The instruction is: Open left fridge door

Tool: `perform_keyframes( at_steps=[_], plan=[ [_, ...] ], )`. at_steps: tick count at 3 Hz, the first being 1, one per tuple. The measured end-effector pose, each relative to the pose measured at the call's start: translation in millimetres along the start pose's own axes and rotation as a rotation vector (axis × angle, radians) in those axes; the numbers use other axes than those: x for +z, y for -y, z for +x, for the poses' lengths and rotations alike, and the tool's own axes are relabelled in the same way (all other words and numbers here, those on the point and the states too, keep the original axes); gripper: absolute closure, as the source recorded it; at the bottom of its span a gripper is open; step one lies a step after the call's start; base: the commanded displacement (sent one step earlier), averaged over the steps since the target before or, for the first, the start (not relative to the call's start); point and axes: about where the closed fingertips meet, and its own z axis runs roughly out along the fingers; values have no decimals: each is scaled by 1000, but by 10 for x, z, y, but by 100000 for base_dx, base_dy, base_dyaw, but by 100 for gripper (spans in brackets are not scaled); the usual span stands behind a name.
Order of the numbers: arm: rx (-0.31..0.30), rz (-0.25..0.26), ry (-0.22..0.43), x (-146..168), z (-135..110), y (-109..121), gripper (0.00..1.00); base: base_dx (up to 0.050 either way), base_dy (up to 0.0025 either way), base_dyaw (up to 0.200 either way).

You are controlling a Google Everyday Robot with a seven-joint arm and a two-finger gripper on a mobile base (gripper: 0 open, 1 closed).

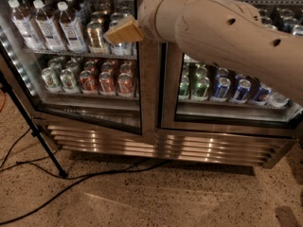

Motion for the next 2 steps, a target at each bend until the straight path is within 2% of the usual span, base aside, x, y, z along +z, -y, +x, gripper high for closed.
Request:
perform_keyframes(
  at_steps=[2],
  plan=[
    [-54,1,-15,-6,46,-1,0,0,0,0]
  ],
)
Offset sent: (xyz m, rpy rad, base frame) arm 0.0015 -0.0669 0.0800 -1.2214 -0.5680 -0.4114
